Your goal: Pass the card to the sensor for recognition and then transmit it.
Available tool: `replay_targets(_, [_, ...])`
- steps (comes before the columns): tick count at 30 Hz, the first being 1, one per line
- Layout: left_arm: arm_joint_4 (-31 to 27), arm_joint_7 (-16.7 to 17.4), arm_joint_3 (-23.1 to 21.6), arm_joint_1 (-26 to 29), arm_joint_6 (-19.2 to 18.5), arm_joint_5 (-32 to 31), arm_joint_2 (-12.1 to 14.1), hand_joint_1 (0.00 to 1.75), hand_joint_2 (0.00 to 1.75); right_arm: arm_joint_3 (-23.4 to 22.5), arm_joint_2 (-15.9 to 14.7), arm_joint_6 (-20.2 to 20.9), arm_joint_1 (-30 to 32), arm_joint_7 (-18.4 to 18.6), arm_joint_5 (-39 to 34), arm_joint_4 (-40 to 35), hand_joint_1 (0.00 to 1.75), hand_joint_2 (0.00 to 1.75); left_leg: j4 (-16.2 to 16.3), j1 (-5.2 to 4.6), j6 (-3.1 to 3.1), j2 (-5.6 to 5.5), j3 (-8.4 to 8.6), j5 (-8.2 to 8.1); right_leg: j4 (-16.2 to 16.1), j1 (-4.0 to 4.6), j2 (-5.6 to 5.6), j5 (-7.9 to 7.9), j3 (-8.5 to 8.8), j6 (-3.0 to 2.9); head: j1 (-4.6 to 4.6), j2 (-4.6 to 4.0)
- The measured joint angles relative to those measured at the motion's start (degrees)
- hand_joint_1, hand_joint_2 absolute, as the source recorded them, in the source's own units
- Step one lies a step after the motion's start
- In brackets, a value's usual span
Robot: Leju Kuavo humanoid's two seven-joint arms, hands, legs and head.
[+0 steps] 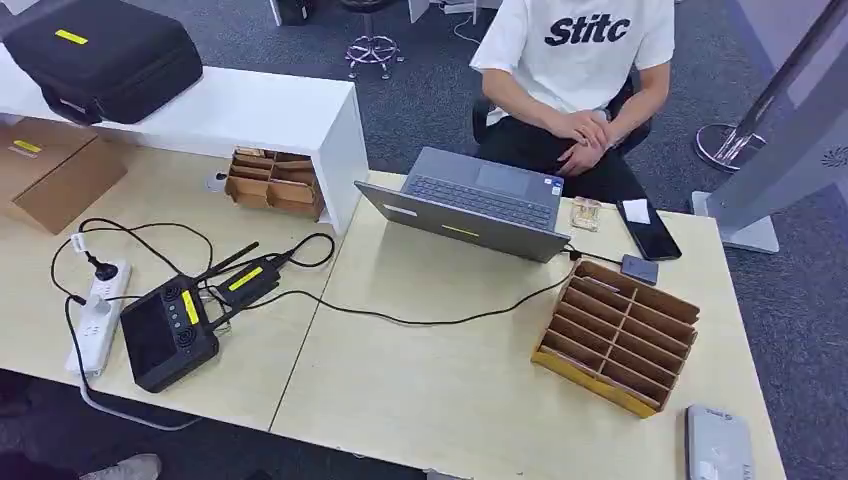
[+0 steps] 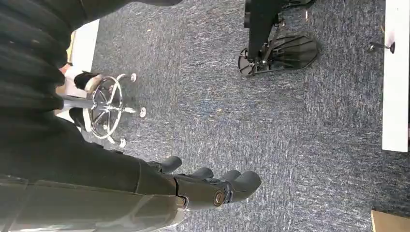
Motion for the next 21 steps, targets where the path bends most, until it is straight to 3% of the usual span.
replay_targets(7, [0.00,0.00,0.00,0.00,0.04,-0.02,-0.02,0.00,1.75,0.00,0.00,-0.15,0.14,-0.11,0.02,0.00,0.00,1.75,0.00,0.00,0.00,0.00,0.00,0.00,0.00,0.00,0.00,0.00,0.00,0.00,0.00,0.00])
replay_targets(9, [0.00,0.00,0.00,0.00,0.24,0.11,-0.02,0.00,1.75,0.02,0.00,-2.41,0.14,-0.13,-0.18,0.00,0.00,1.75,0.00,0.00,0.00,0.00,0.00,0.00,0.00,0.00,0.00,0.00,0.00,0.00,0.00,0.00])
replay_targets(11, [0.00,0.18,0.00,0.03,1.47,0.57,-0.04,0.00,1.75,-0.35,0.00,-11.08,0.15,-0.22,-2.70,-0.15,0.00,1.75,0.00,-0.01,0.00,-0.02,-0.01,0.00,0.00,-0.01,-0.01,0.00,0.00,0.00,0.00,0.00])
replay_targets(13, [0.00,0.39,0.07,0.41,4.03,0.81,-0.07,0.00,1.75,-2.45,0.00,-24.65,0.04,-2.63,-6.96,-0.44,0.00,1.75,0.00,-0.01,0.00,0.01,0.01,0.00,0.00,-0.01,0.01,0.00,0.01,0.00,0.00,0.00])
replay_targets(14, [0.00,0.42,0.09,0.55,4.50,0.81,-0.07,0.00,1.75,-3.71,0.00,-28.49,0.00,-2.67,-8.20,-0.55,0.00,1.75,0.00,0.00,0.00,0.01,0.00,0.00,0.00,0.00,0.01,0.00,0.01,0.00,0.02,0.00])
replay_targets(15, [0.00,0.42,0.09,0.66,4.48,0.76,-0.07,0.00,1.75,-4.66,0.00,-29.35,0.02,-1.94,-8.33,-0.55,0.00,1.75,0.00,0.00,0.00,0.00,-0.01,0.00,0.00,-0.01,0.00,0.00,0.01,0.00,0.02,0.00])
replay_targets(16, [0.00,0.42,0.09,0.69,4.15,0.48,-0.09,0.00,1.75,-4.92,0.04,-27.31,0.07,-0.36,-7.43,-0.52,0.00,1.75,0.00,0.00,0.00,0.00,-0.02,0.00,0.00,-0.01,0.00,0.00,0.00,0.00,0.02,0.00])
replay_targets(17, [0.00,0.50,0.09,0.65,3.48,-0.02,-0.07,0.00,1.75,-4.51,0.04,-22.53,0.09,1.04,-5.09,-0.46,0.00,1.75,0.00,0.02,0.00,0.01,-0.02,0.00,0.00,0.02,0.00,0.00,-0.01,0.00,0.04,0.00])
replay_targets(18, [0.00,0.70,0.07,0.41,2.57,-0.59,-0.07,0.00,1.75,-3.40,0.26,-14.93,0.13,1.51,-1.93,-0.33,0.00,1.75,0.00,0.02,-0.01,0.04,0.01,-0.01,0.00,0.02,0.02,0.01,-0.03,-0.02,0.04,0.00])
replay_targets(20, [0.00,1.48,-0.13,-0.54,0.82,-1.40,-0.07,0.00,1.75,-0.25,0.37,6.09,0.19,1.74,1.94,-0.04,0.00,1.75,0.00,0.01,-0.01,0.08,0.03,0.00,0.00,0.02,0.05,0.01,-0.05,-0.02,0.02,0.00])
replay_targets(21, [0.00,1.90,-0.15,-0.91,0.52,-1.44,-0.04,0.00,1.75,0.57,0.28,13.76,0.19,2.01,1.77,-0.02,0.00,1.75,0.00,0.03,-0.01,0.04,0.03,0.00,0.00,0.04,0.02,0.01,-0.02,-0.02,0.00,0.00])
